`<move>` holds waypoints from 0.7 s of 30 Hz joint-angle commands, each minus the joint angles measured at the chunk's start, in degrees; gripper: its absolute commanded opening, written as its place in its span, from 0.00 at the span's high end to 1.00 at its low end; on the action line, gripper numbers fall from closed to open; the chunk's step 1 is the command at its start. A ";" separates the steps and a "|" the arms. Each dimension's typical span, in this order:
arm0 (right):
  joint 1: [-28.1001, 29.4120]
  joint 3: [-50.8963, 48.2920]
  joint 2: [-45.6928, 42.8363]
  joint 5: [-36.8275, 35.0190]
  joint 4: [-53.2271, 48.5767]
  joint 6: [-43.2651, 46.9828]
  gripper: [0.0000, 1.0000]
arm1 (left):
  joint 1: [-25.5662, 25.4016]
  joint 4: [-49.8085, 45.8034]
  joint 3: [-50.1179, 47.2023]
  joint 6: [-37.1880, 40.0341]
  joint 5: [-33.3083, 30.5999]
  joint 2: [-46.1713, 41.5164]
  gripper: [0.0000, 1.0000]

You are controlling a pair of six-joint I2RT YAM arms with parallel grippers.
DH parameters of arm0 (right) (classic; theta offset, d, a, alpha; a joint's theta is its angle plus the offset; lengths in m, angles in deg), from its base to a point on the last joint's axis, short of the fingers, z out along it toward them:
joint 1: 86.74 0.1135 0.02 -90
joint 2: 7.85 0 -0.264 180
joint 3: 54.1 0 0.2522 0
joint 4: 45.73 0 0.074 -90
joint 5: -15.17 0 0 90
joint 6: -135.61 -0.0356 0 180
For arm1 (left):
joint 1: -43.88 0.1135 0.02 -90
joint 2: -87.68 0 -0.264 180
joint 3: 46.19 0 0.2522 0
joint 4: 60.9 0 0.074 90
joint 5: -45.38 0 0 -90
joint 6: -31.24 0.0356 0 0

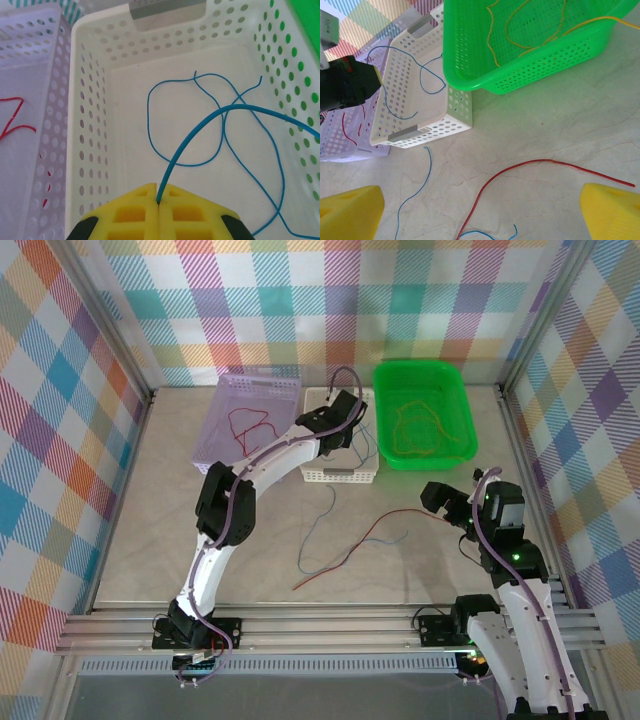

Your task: Untangle the cables

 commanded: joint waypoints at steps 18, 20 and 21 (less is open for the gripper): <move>-0.39 -0.25 1.54 0.29 -0.11 1.16 0.00 | 6.00 -6.89 5.27 -2.70 6.81 3.59 0.75; -0.39 -0.16 2.19 0.21 -0.29 1.16 0.00 | 6.01 -8.01 7.13 -2.37 7.18 3.72 0.69; -0.39 -0.03 2.54 0.03 -0.45 1.15 0.00 | 6.00 -8.62 7.97 -2.16 7.31 3.77 0.67</move>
